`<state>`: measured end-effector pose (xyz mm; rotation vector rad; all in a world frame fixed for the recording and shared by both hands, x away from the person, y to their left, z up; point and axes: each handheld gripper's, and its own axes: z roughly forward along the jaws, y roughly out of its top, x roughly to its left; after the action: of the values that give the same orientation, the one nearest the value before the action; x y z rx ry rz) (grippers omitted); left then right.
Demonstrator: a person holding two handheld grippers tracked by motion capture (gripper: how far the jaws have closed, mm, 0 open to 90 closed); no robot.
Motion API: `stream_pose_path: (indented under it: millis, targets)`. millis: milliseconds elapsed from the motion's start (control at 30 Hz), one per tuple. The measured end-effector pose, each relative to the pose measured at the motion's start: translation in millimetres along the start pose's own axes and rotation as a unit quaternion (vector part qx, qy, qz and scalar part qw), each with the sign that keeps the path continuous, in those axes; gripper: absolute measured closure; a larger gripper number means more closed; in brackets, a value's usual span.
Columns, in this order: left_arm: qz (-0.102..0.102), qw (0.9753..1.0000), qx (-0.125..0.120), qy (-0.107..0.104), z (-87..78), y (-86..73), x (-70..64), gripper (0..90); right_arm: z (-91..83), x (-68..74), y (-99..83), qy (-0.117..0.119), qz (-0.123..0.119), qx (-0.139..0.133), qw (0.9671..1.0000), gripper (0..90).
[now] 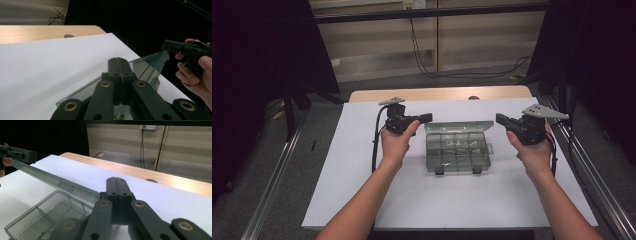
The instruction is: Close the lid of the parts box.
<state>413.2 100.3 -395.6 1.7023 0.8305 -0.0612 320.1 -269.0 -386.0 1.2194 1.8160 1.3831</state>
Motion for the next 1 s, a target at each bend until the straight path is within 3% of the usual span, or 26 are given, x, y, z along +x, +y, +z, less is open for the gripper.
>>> stream_pose_path:
  millis: [100, 333, 667, 800, 1000]
  targets:
    - [0.011, 0.9999, 0.006, 0.002, -1.2, -2.8, -4.2, 90.0, -0.8, 3.0, 0.8, 0.006, -0.002, 0.001, 1.0, 90.0]
    - [0.017, 0.9998, 0.008, -0.004, -4.6, -13.2, -13.1, 90.0, -5.4, 10.6, -0.4, 0.012, -0.004, -0.003, 0.9999, 90.0]
    - [0.039, 0.9992, 0.009, -0.002, -12.7, -25.4, -26.2, 90.0, -12.5, 30.4, -17.1, 0.024, -0.015, 0.001, 0.9996, 90.0]
    - [0.038, 0.9993, 0.004, -0.006, -14.8, -32.4, -30.5, 90.0, -17.6, 35.4, -21.4, 0.029, -0.016, 0.0, 0.9995, 90.0]
    - [0.056, 0.9984, 0.01, 0.006, -17.2, -43.2, -36.3, 90.0, -24.7, 40.4, -26.7, 0.031, -0.026, 0.0, 0.9992, 90.0]
